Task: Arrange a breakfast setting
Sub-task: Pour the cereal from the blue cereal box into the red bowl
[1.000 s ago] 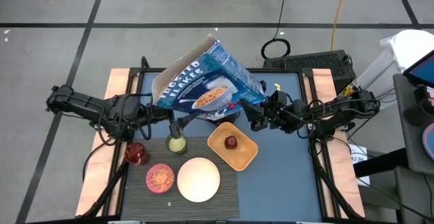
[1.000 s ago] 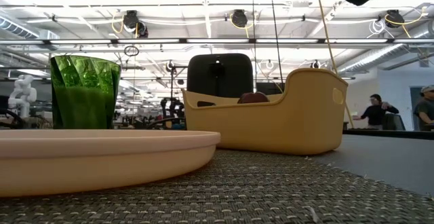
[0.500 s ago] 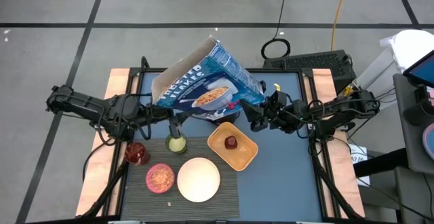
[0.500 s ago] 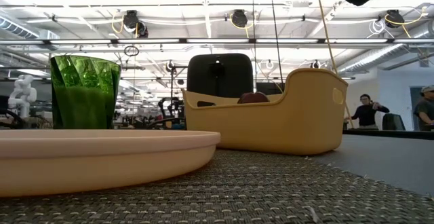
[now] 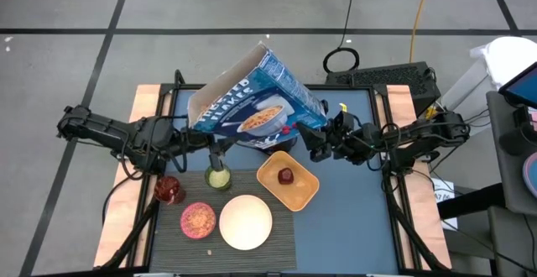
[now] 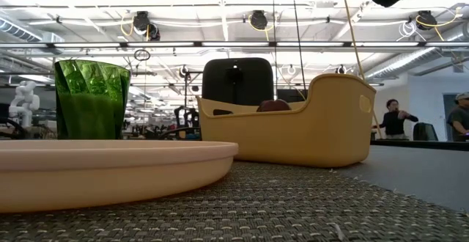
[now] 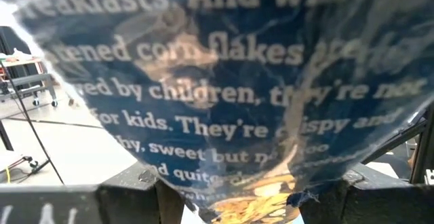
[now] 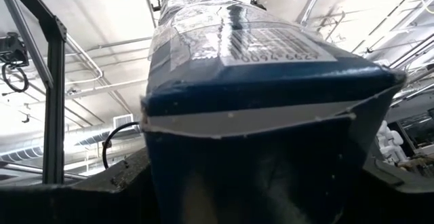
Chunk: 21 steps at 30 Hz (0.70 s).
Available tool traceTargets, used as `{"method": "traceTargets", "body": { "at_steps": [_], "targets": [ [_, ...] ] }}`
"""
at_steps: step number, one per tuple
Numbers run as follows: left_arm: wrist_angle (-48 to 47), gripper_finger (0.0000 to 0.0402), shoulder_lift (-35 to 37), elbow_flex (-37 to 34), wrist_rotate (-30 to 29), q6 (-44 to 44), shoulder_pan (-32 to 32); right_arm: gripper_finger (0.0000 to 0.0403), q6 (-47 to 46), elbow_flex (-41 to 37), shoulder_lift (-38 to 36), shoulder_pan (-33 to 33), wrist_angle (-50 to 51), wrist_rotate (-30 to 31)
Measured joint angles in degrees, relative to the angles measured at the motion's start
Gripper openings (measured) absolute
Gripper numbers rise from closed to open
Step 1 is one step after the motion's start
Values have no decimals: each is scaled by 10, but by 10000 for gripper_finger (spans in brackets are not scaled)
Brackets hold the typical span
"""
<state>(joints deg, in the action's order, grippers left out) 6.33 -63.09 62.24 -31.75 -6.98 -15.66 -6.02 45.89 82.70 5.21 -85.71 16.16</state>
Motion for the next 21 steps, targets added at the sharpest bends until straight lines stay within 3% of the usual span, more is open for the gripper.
{"method": "traceTargets", "body": {
  "at_steps": [4,14,21],
  "targets": [
    [0,216,0,0,0,-2,0,308,2,0,0,0,0,0],
    [-4,215,1,0,-3,-8,0,394,23,0,1,0,2,3],
    [-1,215,6,0,-18,-4,-1,394,24,0,1,0,7,5]
  ]
}}
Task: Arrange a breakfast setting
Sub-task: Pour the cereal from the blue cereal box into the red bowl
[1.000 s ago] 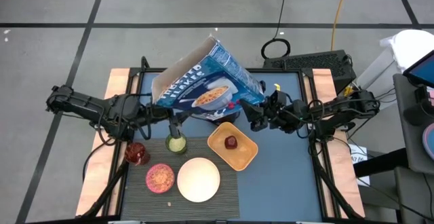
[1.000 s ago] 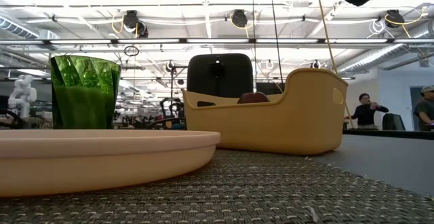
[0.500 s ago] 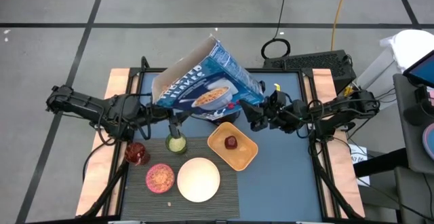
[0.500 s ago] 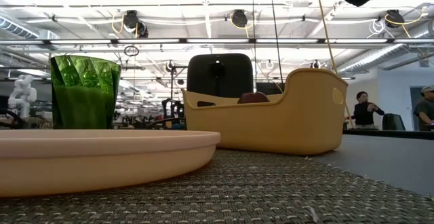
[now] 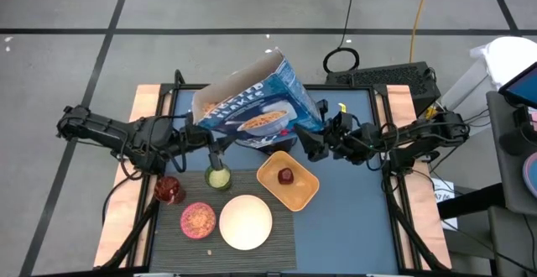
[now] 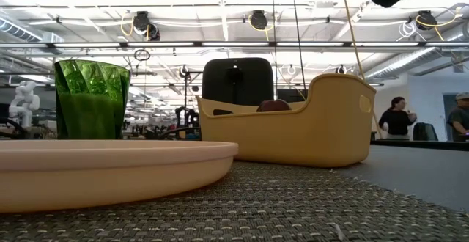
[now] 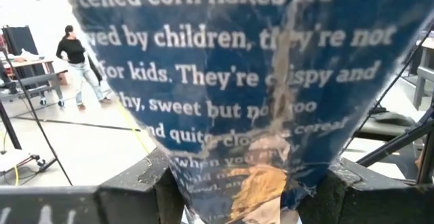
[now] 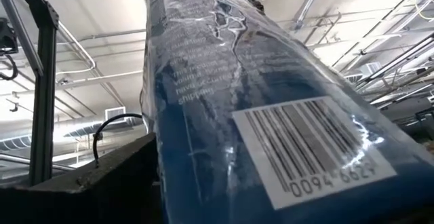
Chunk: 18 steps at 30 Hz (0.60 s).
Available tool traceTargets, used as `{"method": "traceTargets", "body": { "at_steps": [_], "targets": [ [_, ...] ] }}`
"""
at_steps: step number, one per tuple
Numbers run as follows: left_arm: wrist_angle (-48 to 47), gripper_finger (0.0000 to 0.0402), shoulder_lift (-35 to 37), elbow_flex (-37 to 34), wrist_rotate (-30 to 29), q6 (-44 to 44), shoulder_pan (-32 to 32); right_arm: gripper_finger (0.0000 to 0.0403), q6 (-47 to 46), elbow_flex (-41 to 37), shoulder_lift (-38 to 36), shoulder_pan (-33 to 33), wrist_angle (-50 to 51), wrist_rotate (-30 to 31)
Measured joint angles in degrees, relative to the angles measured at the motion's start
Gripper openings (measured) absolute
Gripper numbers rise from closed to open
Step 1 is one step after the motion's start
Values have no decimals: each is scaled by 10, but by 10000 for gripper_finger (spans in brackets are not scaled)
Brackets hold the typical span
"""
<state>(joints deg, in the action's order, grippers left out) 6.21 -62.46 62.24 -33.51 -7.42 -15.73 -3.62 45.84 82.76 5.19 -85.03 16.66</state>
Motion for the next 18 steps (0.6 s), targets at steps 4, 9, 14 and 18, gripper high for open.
{"method": "traceTargets", "body": {
  "at_steps": [4,9,14,18],
  "targets": [
    [3,215,7,0,-2,0,0,394,0,0,0,0,1,1],
    [4,196,16,0,-4,0,0,393,0,0,0,0,1,0],
    [4,183,18,0,-5,-1,0,393,0,0,0,0,1,0],
    [4,183,18,0,-5,-2,0,393,1,0,0,0,0,1]
  ]
}}
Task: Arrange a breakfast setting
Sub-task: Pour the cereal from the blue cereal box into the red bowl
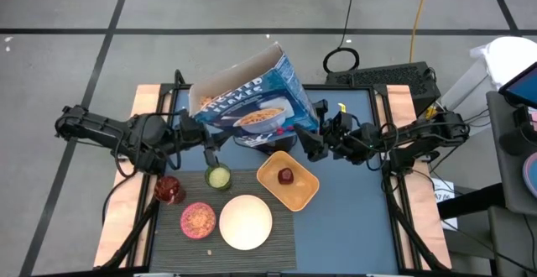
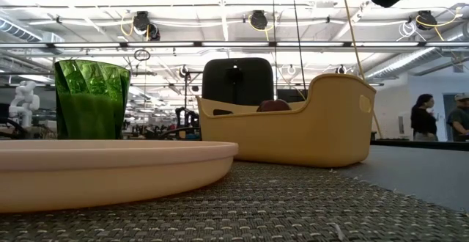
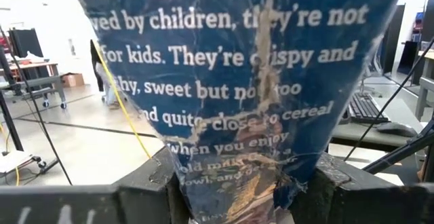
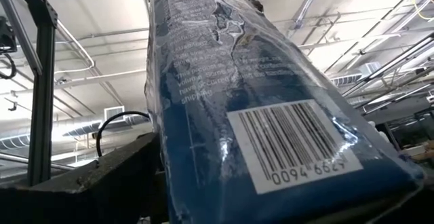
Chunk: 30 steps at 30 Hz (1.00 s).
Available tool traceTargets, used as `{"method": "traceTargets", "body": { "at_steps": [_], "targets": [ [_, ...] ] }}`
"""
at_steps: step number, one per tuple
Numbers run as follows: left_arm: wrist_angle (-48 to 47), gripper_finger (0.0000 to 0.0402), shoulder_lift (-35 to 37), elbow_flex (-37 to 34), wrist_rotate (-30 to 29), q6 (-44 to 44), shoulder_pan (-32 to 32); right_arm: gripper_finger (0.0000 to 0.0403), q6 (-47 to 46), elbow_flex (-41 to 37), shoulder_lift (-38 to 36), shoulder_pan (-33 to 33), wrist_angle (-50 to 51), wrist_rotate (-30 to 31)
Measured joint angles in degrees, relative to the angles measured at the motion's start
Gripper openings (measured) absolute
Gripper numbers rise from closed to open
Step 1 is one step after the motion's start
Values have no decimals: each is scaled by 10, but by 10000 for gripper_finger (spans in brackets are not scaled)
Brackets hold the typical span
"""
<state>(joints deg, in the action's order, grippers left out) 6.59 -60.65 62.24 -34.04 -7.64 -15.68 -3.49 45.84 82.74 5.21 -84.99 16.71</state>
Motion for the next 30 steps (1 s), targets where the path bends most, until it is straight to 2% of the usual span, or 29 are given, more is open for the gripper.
{"method": "traceTargets", "body": {
  "at_steps": [9,16,24,30],
  "targets": [
    [-6,183,21,0,-3,0,0,393,47,0,-2,0,22,0],
    [-11,183,51,0,-16,-6,0,393,49,0,-37,-5,129,2],
    [-18,183,86,0,-105,-49,0,393,38,0,-104,-19,294,0],
    [-55,184,115,0,-220,-81,1,393,38,0,-134,-19,364,-1]
  ]
}}
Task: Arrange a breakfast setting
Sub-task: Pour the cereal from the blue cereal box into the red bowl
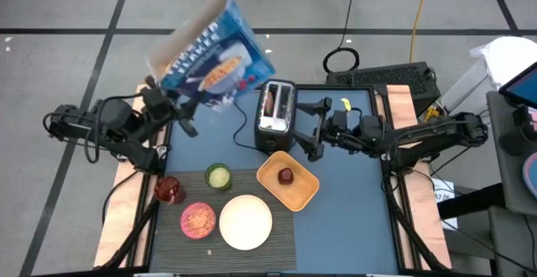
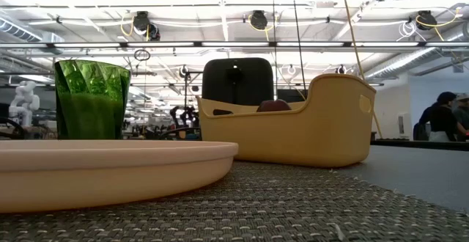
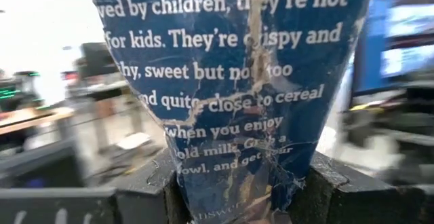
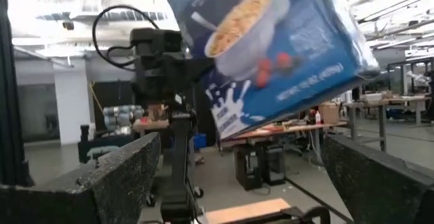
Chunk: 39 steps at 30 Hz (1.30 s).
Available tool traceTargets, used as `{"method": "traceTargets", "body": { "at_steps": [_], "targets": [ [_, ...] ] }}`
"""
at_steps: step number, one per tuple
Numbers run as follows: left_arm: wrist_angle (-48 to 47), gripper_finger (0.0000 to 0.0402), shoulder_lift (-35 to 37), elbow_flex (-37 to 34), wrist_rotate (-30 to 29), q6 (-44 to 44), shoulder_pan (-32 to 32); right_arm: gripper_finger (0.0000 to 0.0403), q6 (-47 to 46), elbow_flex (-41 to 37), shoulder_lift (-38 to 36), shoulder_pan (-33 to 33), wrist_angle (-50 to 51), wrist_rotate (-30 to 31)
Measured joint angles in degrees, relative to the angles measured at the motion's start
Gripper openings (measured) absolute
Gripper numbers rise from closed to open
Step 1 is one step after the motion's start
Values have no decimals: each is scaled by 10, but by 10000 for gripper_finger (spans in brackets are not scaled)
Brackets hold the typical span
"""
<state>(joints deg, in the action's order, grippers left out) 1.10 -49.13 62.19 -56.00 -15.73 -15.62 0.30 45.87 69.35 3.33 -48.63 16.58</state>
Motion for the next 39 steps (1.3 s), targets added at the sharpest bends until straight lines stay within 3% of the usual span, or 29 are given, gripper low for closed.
{"method": "traceTargets", "body": {
  "at_steps": [4,7,21,31,39],
  "targets": [
    [-49,184,18,0,-63,-3,2,393,0,0,-8,0,16,1],
    [-100,184,35,0,-71,32,14,393,0,0,-8,0,19,1],
    [-444,184,49,-13,-94,333,110,393,0,0,-8,0,22,1],
    [-426,184,64,-182,-100,466,138,393,0,0,-8,0,22,1],
    [-320,184,64,-303,-101,493,139,393,0,0,-8,0,22,1]
  ]
}}
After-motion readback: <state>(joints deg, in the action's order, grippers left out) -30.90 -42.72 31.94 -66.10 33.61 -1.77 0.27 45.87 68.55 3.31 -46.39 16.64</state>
